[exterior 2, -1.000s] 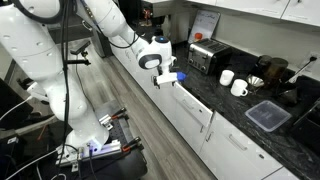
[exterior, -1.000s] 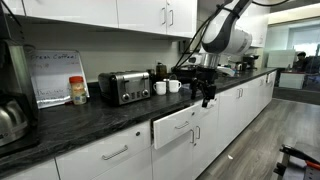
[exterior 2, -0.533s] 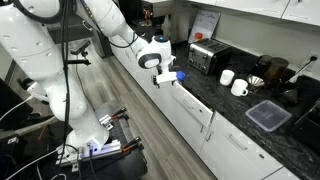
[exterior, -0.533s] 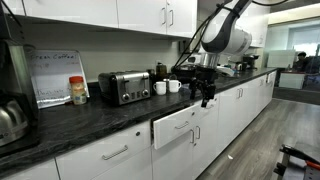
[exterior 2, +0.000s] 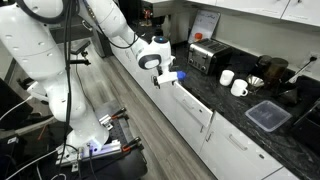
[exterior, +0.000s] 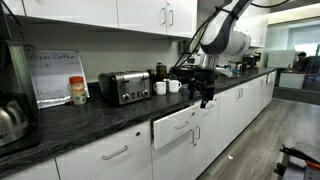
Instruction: Open the third drawer from the right
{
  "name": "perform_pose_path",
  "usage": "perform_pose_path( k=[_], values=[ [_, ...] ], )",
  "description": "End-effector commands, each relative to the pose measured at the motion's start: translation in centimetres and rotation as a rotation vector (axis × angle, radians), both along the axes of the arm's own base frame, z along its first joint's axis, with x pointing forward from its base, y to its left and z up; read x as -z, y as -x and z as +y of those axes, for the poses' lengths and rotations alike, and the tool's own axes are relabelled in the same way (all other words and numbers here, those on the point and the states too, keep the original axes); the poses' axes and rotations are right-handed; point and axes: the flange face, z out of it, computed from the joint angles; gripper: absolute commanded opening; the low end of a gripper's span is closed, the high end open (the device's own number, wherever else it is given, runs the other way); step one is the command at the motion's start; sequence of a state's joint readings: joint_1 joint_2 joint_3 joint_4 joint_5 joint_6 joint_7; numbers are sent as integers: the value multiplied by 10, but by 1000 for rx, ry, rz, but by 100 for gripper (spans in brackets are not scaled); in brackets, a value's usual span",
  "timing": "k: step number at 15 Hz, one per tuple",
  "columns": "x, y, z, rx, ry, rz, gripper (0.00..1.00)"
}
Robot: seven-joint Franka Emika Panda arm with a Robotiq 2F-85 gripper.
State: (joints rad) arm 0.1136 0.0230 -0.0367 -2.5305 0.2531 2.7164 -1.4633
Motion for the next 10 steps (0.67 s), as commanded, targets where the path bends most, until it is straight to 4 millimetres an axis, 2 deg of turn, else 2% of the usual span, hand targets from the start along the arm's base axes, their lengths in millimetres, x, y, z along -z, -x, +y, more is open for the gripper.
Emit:
perform_pose_path(
  k=[1,10],
  values=[
    [13,-12,-8,-60,27,-34,100],
    [58,-29,-31,-150,138,-112,100]
  ],
)
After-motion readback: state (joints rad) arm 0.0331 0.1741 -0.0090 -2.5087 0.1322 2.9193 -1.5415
